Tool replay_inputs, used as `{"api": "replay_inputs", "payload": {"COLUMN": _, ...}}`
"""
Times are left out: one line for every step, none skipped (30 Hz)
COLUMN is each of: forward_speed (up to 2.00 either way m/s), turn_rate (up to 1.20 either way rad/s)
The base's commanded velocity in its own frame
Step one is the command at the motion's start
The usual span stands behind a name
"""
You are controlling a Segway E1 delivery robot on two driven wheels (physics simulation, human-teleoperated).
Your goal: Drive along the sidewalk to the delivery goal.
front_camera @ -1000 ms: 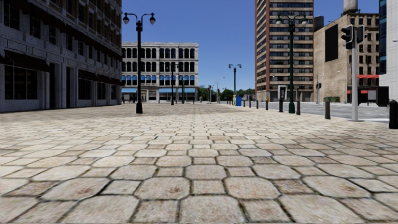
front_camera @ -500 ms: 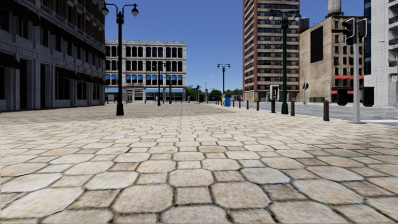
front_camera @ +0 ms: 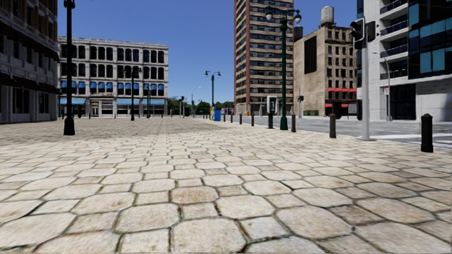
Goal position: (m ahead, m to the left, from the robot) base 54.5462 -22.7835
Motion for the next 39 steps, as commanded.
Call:
{"api": "replay_inputs", "payload": {"forward_speed": 2.0, "turn_rate": -0.48}}
{"api": "replay_inputs", "payload": {"forward_speed": 2.0, "turn_rate": -0.48}}
{"api": "replay_inputs", "payload": {"forward_speed": 2.0, "turn_rate": -0.48}}
{"api": "replay_inputs", "payload": {"forward_speed": 2.0, "turn_rate": -0.52}}
{"api": "replay_inputs", "payload": {"forward_speed": 2.0, "turn_rate": -0.53}}
{"api": "replay_inputs", "payload": {"forward_speed": 2.0, "turn_rate": -0.54}}
{"api": "replay_inputs", "payload": {"forward_speed": 2.0, "turn_rate": -0.54}}
{"api": "replay_inputs", "payload": {"forward_speed": 2.0, "turn_rate": -0.54}}
{"api": "replay_inputs", "payload": {"forward_speed": 2.0, "turn_rate": -0.54}}
{"api": "replay_inputs", "payload": {"forward_speed": 2.0, "turn_rate": -0.55}}
{"api": "replay_inputs", "payload": {"forward_speed": 2.0, "turn_rate": -0.65}}
{"api": "replay_inputs", "payload": {"forward_speed": 2.0, "turn_rate": -0.65}}
{"api": "replay_inputs", "payload": {"forward_speed": 2.0, "turn_rate": -0.75}}
{"api": "replay_inputs", "payload": {"forward_speed": 2.0, "turn_rate": -0.78}}
{"api": "replay_inputs", "payload": {"forward_speed": 2.0, "turn_rate": -0.79}}
{"api": "replay_inputs", "payload": {"forward_speed": 2.0, "turn_rate": -0.79}}
{"api": "replay_inputs", "payload": {"forward_speed": 2.0, "turn_rate": -0.79}}
{"api": "replay_inputs", "payload": {"forward_speed": 1.95, "turn_rate": -0.79}}
{"api": "replay_inputs", "payload": {"forward_speed": 1.91, "turn_rate": -0.79}}
{"api": "replay_inputs", "payload": {"forward_speed": 1.9, "turn_rate": -0.79}}
{"api": "replay_inputs", "payload": {"forward_speed": 1.9, "turn_rate": -0.79}}
{"api": "replay_inputs", "payload": {"forward_speed": 1.89, "turn_rate": -0.79}}
{"api": "replay_inputs", "payload": {"forward_speed": 1.89, "turn_rate": -0.79}}
{"api": "replay_inputs", "payload": {"forward_speed": 1.89, "turn_rate": -0.79}}
{"api": "replay_inputs", "payload": {"forward_speed": 1.89, "turn_rate": -0.76}}
{"api": "replay_inputs", "payload": {"forward_speed": 1.89, "turn_rate": -0.76}}
{"api": "replay_inputs", "payload": {"forward_speed": 1.89, "turn_rate": -0.6}}
{"api": "replay_inputs", "payload": {"forward_speed": 1.89, "turn_rate": -0.6}}
{"api": "replay_inputs", "payload": {"forward_speed": 1.89, "turn_rate": -0.6}}
{"api": "replay_inputs", "payload": {"forward_speed": 1.89, "turn_rate": -0.6}}
{"api": "replay_inputs", "payload": {"forward_speed": 1.89, "turn_rate": -0.6}}
{"api": "replay_inputs", "payload": {"forward_speed": 1.89, "turn_rate": -0.6}}
{"api": "replay_inputs", "payload": {"forward_speed": 1.89, "turn_rate": -0.6}}
{"api": "replay_inputs", "payload": {"forward_speed": 1.89, "turn_rate": -0.6}}
{"api": "replay_inputs", "payload": {"forward_speed": 1.89, "turn_rate": -0.6}}
{"api": "replay_inputs", "payload": {"forward_speed": 1.89, "turn_rate": -0.6}}
{"api": "replay_inputs", "payload": {"forward_speed": 1.89, "turn_rate": -0.6}}
{"api": "replay_inputs", "payload": {"forward_speed": 1.89, "turn_rate": -0.6}}
{"api": "replay_inputs", "payload": {"forward_speed": 1.89, "turn_rate": -0.6}}
